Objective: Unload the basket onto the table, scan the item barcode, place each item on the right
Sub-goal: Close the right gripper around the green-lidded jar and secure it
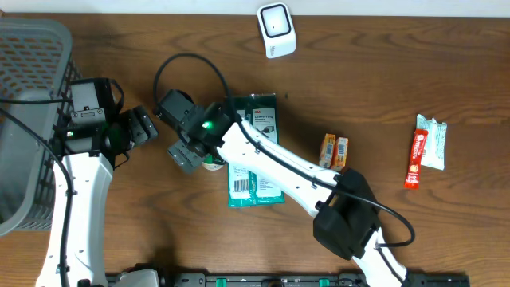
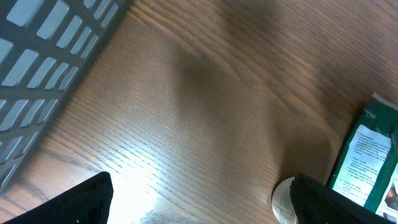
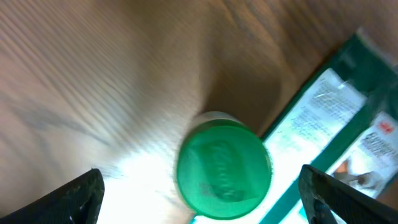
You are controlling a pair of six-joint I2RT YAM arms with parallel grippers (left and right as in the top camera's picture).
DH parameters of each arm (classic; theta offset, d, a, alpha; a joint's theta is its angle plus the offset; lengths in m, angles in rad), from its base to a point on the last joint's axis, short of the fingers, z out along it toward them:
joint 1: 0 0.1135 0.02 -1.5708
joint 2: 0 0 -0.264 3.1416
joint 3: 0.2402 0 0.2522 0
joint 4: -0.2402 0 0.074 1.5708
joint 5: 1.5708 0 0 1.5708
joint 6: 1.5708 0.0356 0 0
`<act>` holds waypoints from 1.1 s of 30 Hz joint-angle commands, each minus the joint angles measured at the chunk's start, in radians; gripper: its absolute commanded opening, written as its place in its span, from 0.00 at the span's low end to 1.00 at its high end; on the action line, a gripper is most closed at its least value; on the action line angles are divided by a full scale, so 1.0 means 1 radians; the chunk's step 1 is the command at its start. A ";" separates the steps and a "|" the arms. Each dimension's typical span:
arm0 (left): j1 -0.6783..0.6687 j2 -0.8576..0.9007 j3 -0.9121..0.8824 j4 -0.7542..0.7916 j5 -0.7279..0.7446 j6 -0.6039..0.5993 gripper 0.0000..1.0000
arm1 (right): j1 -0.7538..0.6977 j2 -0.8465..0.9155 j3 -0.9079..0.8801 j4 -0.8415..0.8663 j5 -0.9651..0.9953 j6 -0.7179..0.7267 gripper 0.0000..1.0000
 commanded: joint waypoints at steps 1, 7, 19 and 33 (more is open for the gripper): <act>0.003 0.000 0.011 0.000 -0.009 -0.005 0.92 | -0.035 0.004 0.002 -0.011 -0.037 0.160 0.99; 0.003 0.000 0.011 0.000 -0.009 -0.005 0.92 | -0.058 0.006 -0.041 -0.004 -0.040 0.257 0.99; 0.003 0.000 0.011 0.000 -0.009 -0.005 0.92 | -0.049 0.006 -0.153 0.132 -0.019 0.471 0.98; 0.003 0.000 0.011 0.000 -0.009 -0.005 0.92 | -0.027 0.006 -0.301 0.288 0.078 0.495 0.66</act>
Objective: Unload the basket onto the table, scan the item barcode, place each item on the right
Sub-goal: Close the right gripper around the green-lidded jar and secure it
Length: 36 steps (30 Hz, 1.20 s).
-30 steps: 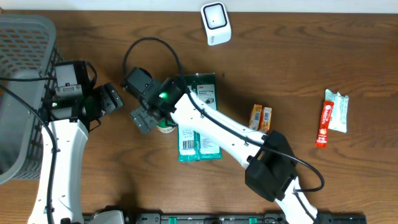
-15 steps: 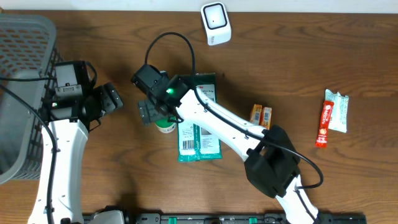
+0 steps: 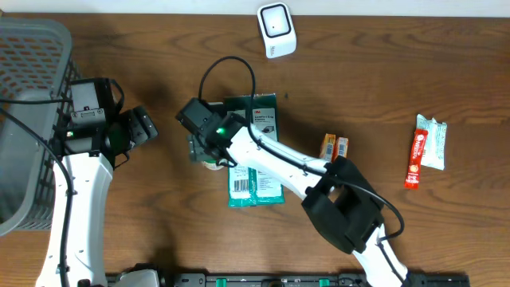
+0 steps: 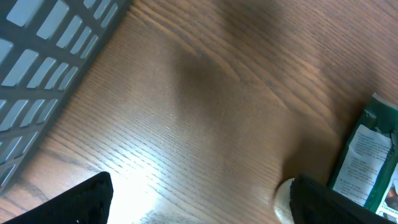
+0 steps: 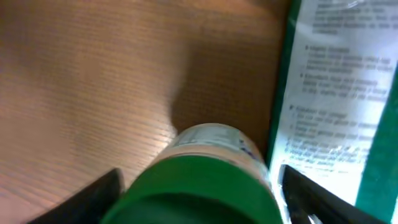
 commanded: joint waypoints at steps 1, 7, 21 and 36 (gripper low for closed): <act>0.003 0.000 0.011 0.000 -0.009 -0.005 0.92 | 0.019 0.003 -0.006 -0.004 0.068 -0.024 0.62; 0.003 0.000 0.011 0.000 -0.009 -0.005 0.92 | 0.020 0.002 -0.005 -0.003 0.067 -0.167 0.56; 0.003 0.000 0.011 0.000 -0.009 -0.005 0.92 | 0.014 0.002 -0.004 -0.028 0.008 -0.303 0.81; 0.003 0.000 0.011 0.000 -0.009 -0.005 0.92 | -0.106 0.002 0.478 -0.409 -0.196 -0.324 0.78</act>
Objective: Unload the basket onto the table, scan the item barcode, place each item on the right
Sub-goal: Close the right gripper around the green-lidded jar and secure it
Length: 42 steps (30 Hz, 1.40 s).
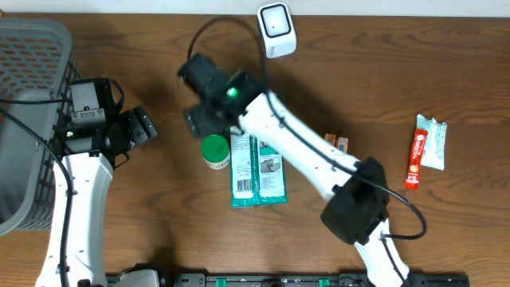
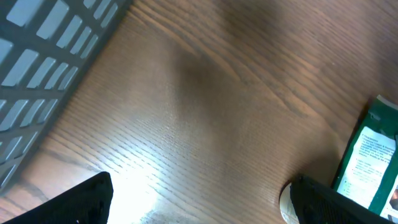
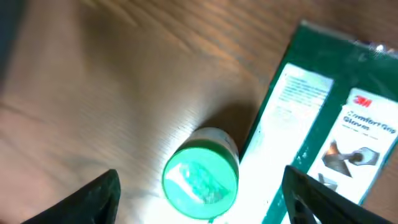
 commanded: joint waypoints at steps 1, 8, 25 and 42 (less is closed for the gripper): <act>0.003 0.000 0.011 0.000 -0.009 -0.005 0.92 | -0.028 -0.005 0.078 -0.064 -0.075 0.009 0.75; 0.003 0.000 0.011 0.000 -0.009 -0.005 0.92 | -0.026 0.039 0.077 -0.152 -0.078 0.006 0.81; 0.003 0.000 0.011 0.000 -0.009 -0.005 0.92 | 0.068 0.215 0.077 -0.151 0.007 -0.051 0.87; 0.003 0.000 0.011 0.000 -0.009 -0.005 0.92 | 0.098 0.219 0.003 -0.060 0.143 -0.051 0.85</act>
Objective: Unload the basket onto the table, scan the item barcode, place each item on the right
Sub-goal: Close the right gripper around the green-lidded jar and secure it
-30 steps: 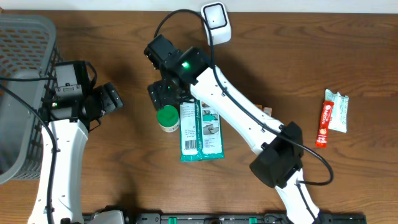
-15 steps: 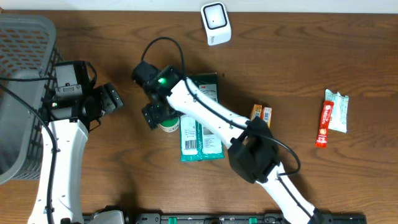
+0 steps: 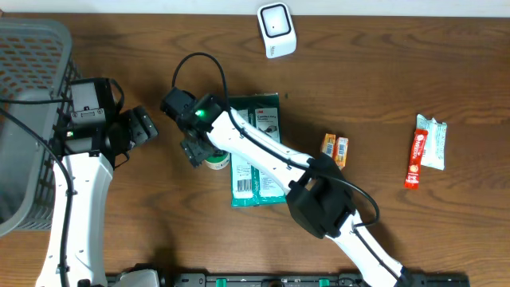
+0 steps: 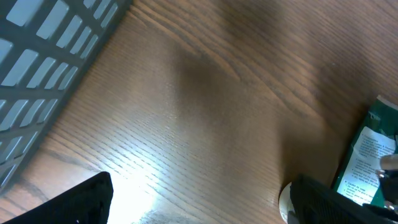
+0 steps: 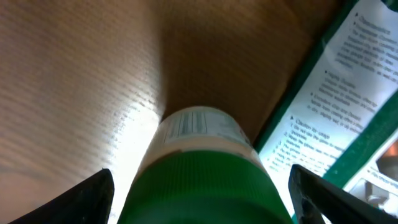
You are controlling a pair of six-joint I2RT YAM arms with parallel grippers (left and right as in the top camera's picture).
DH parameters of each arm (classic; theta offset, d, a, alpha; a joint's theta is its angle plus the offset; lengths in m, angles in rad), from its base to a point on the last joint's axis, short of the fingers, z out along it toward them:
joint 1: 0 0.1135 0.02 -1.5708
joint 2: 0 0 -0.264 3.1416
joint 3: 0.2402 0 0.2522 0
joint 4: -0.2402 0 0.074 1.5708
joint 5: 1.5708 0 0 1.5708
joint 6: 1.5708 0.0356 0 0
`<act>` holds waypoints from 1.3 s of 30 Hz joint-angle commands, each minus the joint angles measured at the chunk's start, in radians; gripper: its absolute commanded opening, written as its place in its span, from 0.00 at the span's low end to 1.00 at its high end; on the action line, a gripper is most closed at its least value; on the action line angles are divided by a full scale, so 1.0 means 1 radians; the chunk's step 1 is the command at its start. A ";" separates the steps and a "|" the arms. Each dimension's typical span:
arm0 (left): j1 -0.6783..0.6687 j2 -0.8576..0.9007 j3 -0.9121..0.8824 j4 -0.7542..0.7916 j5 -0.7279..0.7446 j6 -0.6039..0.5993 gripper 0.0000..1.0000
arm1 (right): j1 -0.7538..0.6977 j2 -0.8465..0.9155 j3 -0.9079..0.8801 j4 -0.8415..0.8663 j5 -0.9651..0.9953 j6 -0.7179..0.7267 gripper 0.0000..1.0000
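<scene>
A white bottle with a green cap (image 5: 205,177) stands upright on the wooden table, beside a green glove packet (image 3: 256,179). My right gripper (image 5: 202,202) is low over the bottle and open, one finger (image 5: 93,199) on each side of the cap. From overhead the gripper (image 3: 199,150) covers most of the bottle (image 3: 215,163). The white scanner (image 3: 276,30) stands at the table's back edge. My left gripper (image 3: 146,126) hangs open to the left, nothing between its fingers (image 4: 93,199). The left wrist view catches only the bottle's white edge (image 4: 283,203).
A grey basket (image 3: 32,96) fills the far left, with its wall (image 4: 43,56) close to my left gripper. Two small orange packs (image 3: 335,149) lie right of the glove packet. A red and white wrapper pair (image 3: 422,150) lies far right.
My right gripper was raised toward the back, looking down on the bottle from above. Now it is low, with its open fingers on either side of the green cap. The left arm is unchanged.
First my right gripper hung open above the green-capped bottle. Then it was low, close around the cap. After that it was up and back near the scanner, with the bottle still standing on the table. Now it is down at the cap again.
</scene>
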 commanded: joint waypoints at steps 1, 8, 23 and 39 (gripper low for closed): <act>0.003 0.000 0.011 0.000 -0.009 -0.005 0.92 | 0.009 0.008 -0.023 0.010 0.019 -0.009 0.84; 0.003 0.000 0.011 0.000 -0.009 -0.005 0.92 | 0.009 0.008 -0.023 -0.013 0.020 0.036 0.80; 0.003 0.000 0.011 0.000 -0.009 -0.005 0.92 | 0.009 0.008 -0.048 0.014 -0.014 0.156 0.86; 0.003 0.000 0.011 0.000 -0.009 -0.005 0.92 | 0.003 0.008 -0.047 0.029 -0.035 0.248 0.94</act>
